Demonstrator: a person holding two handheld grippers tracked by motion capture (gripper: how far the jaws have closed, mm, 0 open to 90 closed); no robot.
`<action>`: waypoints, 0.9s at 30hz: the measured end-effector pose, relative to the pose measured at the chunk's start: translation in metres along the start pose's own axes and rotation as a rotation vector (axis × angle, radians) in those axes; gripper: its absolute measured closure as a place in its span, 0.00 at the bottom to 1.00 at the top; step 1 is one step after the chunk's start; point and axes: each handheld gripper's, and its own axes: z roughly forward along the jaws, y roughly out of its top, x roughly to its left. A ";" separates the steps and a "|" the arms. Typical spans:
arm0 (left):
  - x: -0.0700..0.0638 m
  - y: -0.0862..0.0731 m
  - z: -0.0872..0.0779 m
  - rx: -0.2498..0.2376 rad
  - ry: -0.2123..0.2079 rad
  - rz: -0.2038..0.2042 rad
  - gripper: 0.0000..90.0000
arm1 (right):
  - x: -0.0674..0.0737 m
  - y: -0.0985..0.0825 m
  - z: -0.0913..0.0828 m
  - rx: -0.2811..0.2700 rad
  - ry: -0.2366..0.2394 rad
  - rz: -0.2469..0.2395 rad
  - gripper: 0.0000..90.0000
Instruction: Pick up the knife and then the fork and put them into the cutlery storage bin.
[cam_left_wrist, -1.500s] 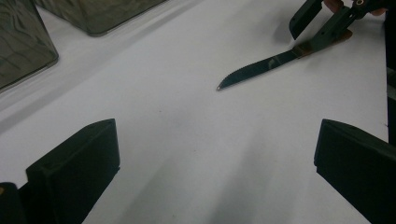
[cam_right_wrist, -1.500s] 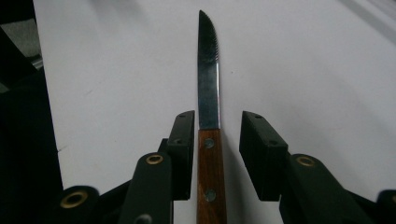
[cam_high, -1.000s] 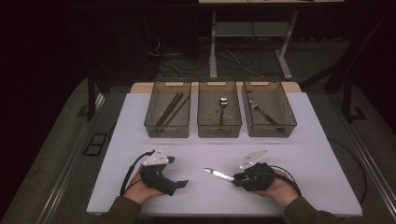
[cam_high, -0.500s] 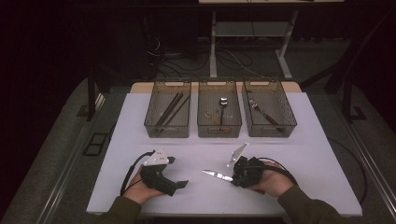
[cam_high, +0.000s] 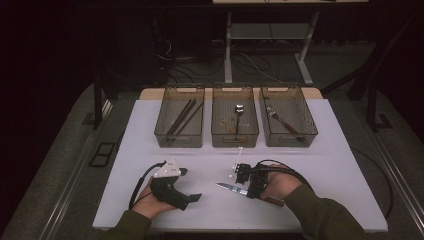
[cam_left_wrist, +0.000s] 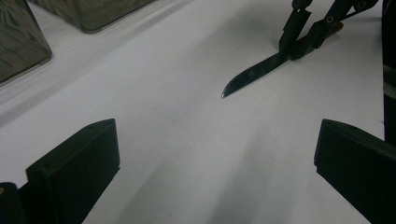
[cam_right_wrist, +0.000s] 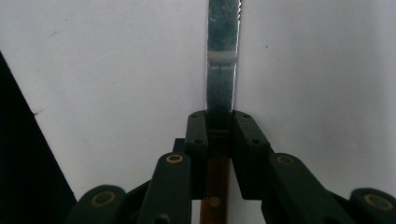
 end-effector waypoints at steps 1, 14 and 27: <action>0.000 0.000 0.000 -0.001 0.000 0.000 0.00 | 0.001 0.001 0.000 0.005 -0.006 0.002 0.86; 0.001 0.000 0.000 -0.001 0.003 0.004 0.00 | -0.008 -0.022 -0.008 -0.172 0.021 0.056 0.86; 0.001 0.000 -0.001 -0.003 0.002 0.009 0.00 | -0.030 -0.060 -0.028 -0.488 0.000 0.171 0.86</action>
